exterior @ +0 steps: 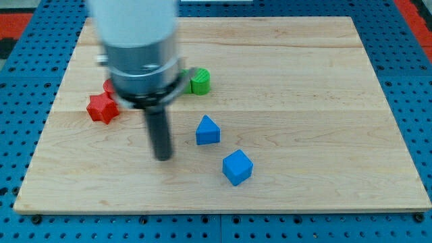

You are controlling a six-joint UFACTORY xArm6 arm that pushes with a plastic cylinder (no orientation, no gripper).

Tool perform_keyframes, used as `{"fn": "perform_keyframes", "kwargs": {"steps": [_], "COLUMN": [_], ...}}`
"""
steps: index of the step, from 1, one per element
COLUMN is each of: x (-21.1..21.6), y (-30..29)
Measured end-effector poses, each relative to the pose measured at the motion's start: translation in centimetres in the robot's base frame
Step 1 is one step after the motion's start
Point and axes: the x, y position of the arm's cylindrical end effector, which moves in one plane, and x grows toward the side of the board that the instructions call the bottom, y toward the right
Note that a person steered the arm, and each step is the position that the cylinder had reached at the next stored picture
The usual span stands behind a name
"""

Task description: Place the triangle diagonally to the blue cube

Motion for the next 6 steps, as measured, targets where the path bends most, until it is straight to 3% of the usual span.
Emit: {"fn": "perform_keyframes", "kwargs": {"steps": [1, 2, 3, 4, 5, 6], "x": [-5.3, -7.9, -7.7, -6.1, -4.2, -5.2], "y": [0.3, 6.5, 11.8, 12.2, 12.2, 7.8]}}
